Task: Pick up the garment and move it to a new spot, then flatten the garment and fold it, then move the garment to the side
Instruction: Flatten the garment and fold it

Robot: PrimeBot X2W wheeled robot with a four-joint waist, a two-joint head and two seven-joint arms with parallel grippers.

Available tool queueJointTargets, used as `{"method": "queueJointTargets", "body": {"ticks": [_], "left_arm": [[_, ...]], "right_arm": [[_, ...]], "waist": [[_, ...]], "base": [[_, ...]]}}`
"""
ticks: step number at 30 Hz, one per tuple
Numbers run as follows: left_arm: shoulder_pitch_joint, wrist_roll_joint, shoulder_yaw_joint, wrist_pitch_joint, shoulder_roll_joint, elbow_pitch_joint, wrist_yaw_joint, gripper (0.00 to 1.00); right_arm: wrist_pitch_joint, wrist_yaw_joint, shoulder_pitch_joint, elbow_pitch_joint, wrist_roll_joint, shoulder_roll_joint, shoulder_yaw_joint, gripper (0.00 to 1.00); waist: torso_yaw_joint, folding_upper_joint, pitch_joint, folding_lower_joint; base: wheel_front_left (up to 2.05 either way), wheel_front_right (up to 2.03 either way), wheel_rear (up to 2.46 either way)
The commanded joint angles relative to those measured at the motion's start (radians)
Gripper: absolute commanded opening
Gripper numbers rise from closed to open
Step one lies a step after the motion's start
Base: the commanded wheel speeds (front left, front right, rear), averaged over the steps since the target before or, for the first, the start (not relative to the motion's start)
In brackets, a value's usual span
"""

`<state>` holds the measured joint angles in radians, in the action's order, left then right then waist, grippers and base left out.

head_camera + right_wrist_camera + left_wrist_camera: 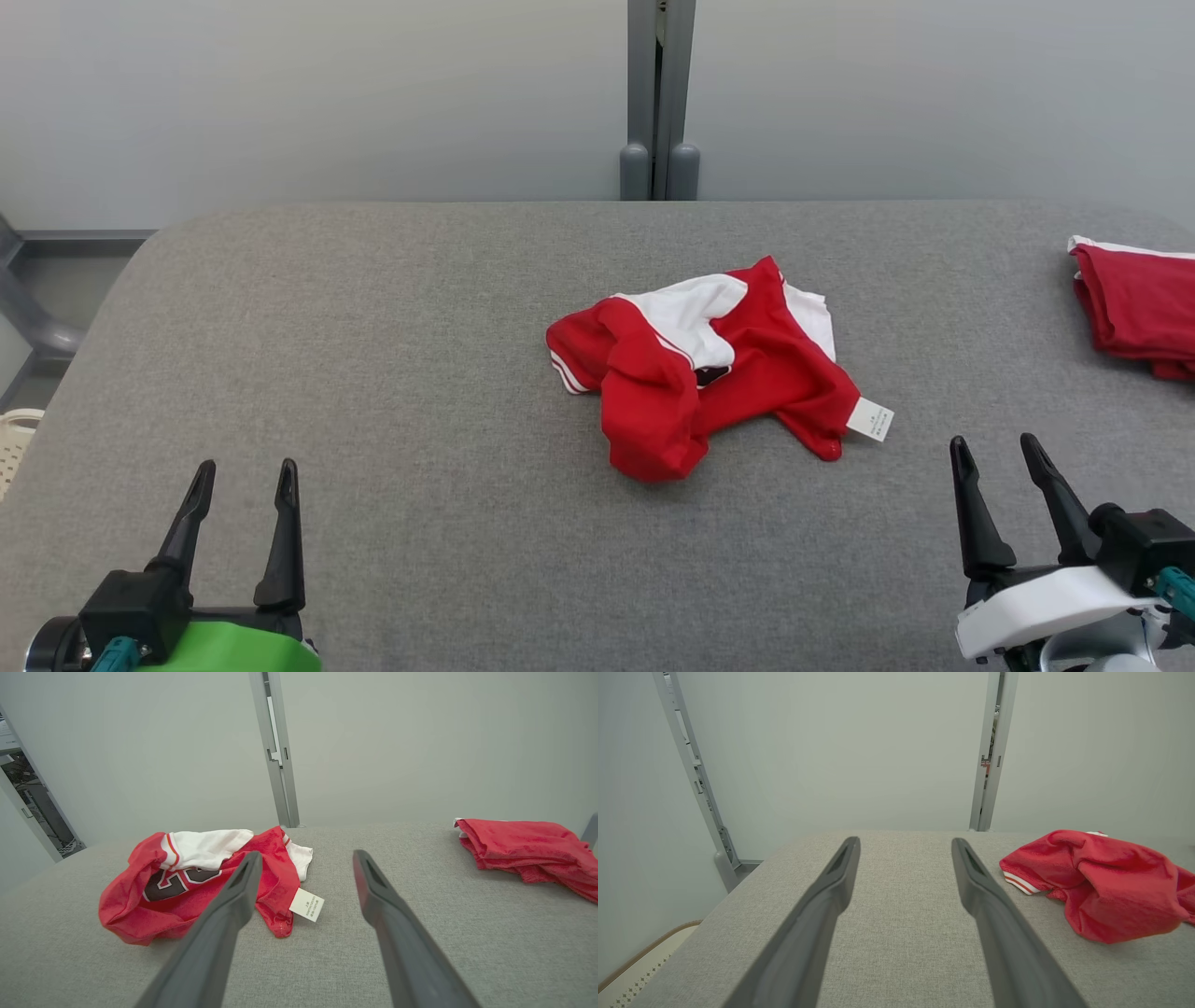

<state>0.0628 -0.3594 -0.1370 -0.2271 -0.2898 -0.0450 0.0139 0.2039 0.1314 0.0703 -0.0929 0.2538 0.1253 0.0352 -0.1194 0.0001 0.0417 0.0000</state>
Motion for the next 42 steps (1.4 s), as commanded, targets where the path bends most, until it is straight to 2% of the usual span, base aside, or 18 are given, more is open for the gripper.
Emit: {"method": "queueJointTargets", "body": {"ticks": [1, 10, 15, 23, 31, 37, 38, 39, 40, 42], "left_arm": [[0.005, -0.001, -0.004, -0.005, -0.004, -0.003, 0.005, 1.00], [-0.032, 0.010, -0.022, -0.011, 0.007, -0.005, 0.007, 1.00], [-0.070, 0.023, -0.040, -0.016, 0.018, -0.015, 0.006, 1.00], [-0.130, 0.036, -0.060, -0.031, 0.045, -0.041, 0.000, 1.00], [-0.154, 0.045, -0.066, -0.036, 0.062, -0.059, -0.004, 1.00], [-0.164, 0.050, -0.066, -0.038, 0.068, -0.067, -0.009, 1.00], [-0.166, 0.052, -0.067, -0.037, 0.069, -0.068, -0.009, 1.00], [-0.168, 0.052, -0.067, -0.038, 0.071, -0.068, -0.009, 1.00], [-0.168, 0.053, -0.068, -0.038, 0.071, -0.069, -0.009, 1.00], [-0.169, 0.056, -0.067, -0.038, 0.070, -0.071, -0.007, 1.00]], "right_arm": [[0.000, -0.002, -0.019, -0.005, 0.004, 0.005, -0.005, 1.00], [-0.017, -0.002, -0.170, -0.031, -0.006, 0.062, -0.078, 1.00], [-0.038, -0.002, -0.294, -0.098, -0.014, 0.102, -0.120, 1.00], [-0.035, -0.002, -0.433, -0.315, -0.005, 0.140, -0.159, 1.00], [0.002, -0.002, -0.465, -0.554, 0.032, 0.130, -0.178, 1.00], [0.021, -0.002, -0.498, -0.689, 0.073, 0.119, -0.202, 1.00], [0.023, -0.002, -0.504, -0.707, 0.080, 0.119, -0.208, 0.51], [0.028, -0.002, -0.514, -0.722, 0.086, 0.121, -0.216, 0.18], [0.032, -0.002, -0.522, -0.733, 0.093, 0.122, -0.223, 0.00], [0.041, -0.002, -0.532, -0.751, 0.107, 0.124, -0.236, 0.00]], "waist": [[-0.001, -0.0001, -0.003, 0.0000], [-0.017, -0.0001, -0.054, 0.0000], [-0.039, -0.0001, -0.112, 0.0000], [-0.093, -0.0001, -0.185, 0.0000], [-0.130, -0.0001, -0.207, 0.0000], [-0.141, -0.0001, -0.221, 0.0000], [-0.142, -0.0001, -0.223, 0.0000], [-0.143, -0.0001, -0.224, 0.0000], [-0.143, -0.0001, -0.224, 0.0000], [-0.141, -0.0001, -0.220, 0.0000]], "base": [[0.00, 0.00, 0.00], [0.00, 0.00, 0.00], [0.00, 0.00, 0.00], [0.00, 0.00, 0.00], [0.00, 0.00, 0.00], [0.00, 0.00, 0.00], [0.00, 0.00, 0.00], [0.00, 0.00, 0.00], [0.00, 0.00, 0.00], [0.00, 0.00, 0.00]]}}
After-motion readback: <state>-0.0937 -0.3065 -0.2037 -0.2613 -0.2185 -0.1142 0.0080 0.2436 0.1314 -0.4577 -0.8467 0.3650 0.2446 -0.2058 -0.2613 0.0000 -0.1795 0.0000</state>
